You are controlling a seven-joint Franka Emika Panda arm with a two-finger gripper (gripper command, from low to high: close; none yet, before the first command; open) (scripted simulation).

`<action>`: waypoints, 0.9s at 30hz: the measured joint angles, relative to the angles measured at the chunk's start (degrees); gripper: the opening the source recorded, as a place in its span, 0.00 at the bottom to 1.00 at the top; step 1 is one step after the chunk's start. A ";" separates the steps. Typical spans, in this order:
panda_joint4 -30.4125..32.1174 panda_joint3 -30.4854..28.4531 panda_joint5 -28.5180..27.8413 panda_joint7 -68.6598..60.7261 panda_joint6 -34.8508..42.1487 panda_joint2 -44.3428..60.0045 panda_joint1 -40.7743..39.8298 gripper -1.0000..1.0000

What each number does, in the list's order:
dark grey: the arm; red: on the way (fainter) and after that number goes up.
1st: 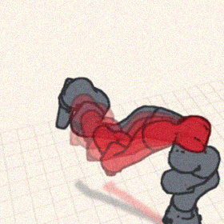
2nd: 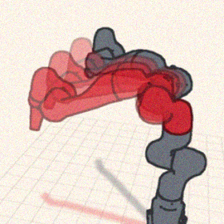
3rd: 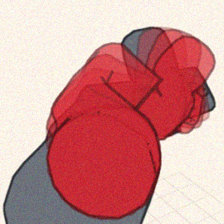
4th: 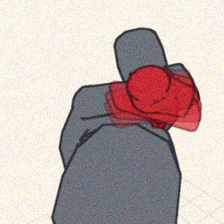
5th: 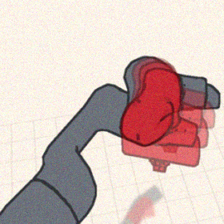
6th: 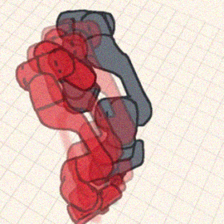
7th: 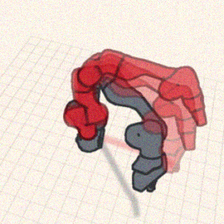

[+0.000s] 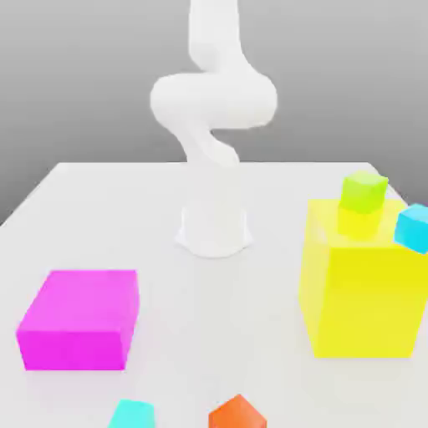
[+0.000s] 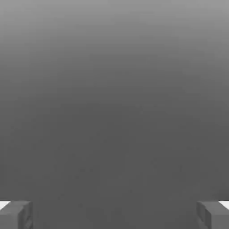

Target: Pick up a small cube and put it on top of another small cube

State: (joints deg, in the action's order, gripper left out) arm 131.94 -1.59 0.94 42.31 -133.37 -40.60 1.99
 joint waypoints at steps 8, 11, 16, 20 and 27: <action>0.52 -4.39 3.73 -11.92 -5.14 17.00 5.52 0.50; 0.70 -5.45 5.23 -16.39 -7.01 23.26 6.99 0.50; 1.01 -6.43 7.34 -23.53 -10.15 33.66 8.73 0.50; 1.29 -6.18 8.11 -28.63 -12.74 41.87 9.39 0.50; 1.90 -5.77 5.50 -34.75 -17.61 55.74 9.25 0.50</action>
State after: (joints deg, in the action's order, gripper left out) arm 133.85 -7.36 6.44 7.57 -150.98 15.13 11.24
